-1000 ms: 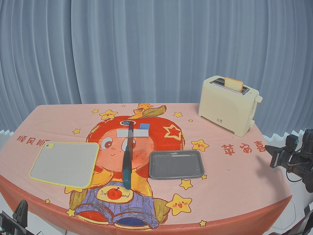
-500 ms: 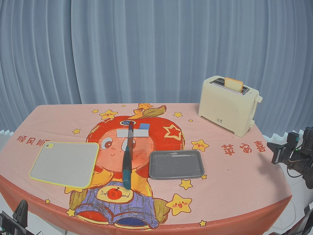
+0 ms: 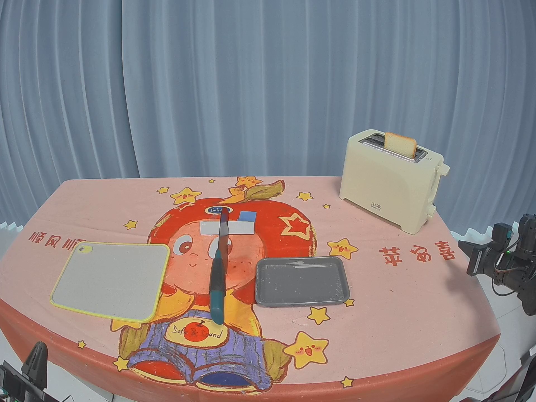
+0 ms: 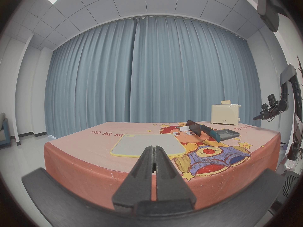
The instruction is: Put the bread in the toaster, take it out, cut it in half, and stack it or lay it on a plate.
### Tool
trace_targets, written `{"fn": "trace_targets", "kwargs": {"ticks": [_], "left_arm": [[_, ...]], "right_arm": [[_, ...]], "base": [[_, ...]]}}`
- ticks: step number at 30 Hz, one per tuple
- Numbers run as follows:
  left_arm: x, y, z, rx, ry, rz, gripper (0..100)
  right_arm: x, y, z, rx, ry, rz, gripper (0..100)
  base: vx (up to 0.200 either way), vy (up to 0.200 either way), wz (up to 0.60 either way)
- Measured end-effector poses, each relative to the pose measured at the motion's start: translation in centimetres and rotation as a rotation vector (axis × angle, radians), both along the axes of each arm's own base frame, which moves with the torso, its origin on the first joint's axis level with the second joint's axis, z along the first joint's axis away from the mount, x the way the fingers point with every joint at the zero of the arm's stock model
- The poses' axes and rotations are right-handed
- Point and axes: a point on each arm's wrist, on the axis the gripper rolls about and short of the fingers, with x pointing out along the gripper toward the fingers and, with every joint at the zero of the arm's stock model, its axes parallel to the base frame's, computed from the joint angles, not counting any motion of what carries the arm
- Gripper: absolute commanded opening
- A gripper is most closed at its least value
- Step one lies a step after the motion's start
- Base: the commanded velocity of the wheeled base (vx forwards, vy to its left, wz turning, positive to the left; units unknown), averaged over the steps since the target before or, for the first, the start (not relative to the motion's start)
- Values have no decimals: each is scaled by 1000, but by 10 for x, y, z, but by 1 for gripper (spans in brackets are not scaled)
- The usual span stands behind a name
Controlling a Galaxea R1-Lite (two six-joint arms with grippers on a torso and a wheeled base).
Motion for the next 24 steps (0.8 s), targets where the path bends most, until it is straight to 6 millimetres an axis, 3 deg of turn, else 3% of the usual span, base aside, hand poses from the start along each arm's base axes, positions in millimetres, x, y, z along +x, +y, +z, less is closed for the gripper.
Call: {"fn": "trace_targets", "kwargs": {"ticks": [24], "left_arm": [[0, 0, 0, 0, 0, 0, 0]], "right_arm": [[22, 4, -4, 153, 21, 59, 0]], "base": [[0, 0, 0]]}}
